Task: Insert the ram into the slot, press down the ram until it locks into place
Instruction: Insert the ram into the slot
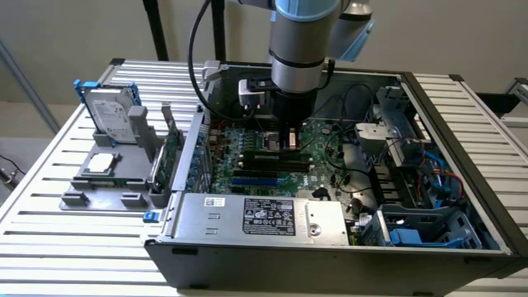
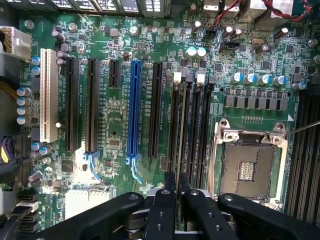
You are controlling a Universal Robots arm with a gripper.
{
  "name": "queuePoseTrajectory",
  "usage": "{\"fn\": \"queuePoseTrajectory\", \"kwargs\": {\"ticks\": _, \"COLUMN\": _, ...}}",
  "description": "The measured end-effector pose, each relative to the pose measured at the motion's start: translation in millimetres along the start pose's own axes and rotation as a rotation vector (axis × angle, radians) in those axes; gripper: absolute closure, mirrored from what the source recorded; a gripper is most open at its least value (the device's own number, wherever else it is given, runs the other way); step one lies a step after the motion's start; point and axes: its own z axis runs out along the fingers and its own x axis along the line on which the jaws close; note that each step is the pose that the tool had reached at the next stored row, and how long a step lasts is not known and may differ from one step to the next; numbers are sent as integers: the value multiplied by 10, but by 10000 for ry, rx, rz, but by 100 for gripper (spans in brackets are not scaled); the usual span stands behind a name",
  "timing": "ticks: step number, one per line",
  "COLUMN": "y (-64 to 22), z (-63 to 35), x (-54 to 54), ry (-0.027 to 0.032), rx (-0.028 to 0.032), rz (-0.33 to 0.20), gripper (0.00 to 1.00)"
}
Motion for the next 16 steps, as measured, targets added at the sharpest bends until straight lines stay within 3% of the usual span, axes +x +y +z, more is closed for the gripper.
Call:
{"fn": "queuePoseTrajectory", "kwargs": {"ticks": 6, "y": 0, "z": 20, "x": 0, "ry": 86, "rx": -7, "rz": -43, "gripper": 86}}
{"fn": "queuePoseTrajectory", "kwargs": {"ticks": 16, "y": 1, "z": 55, "x": -1, "ry": 109, "rx": -7, "rz": -79, "gripper": 86}}
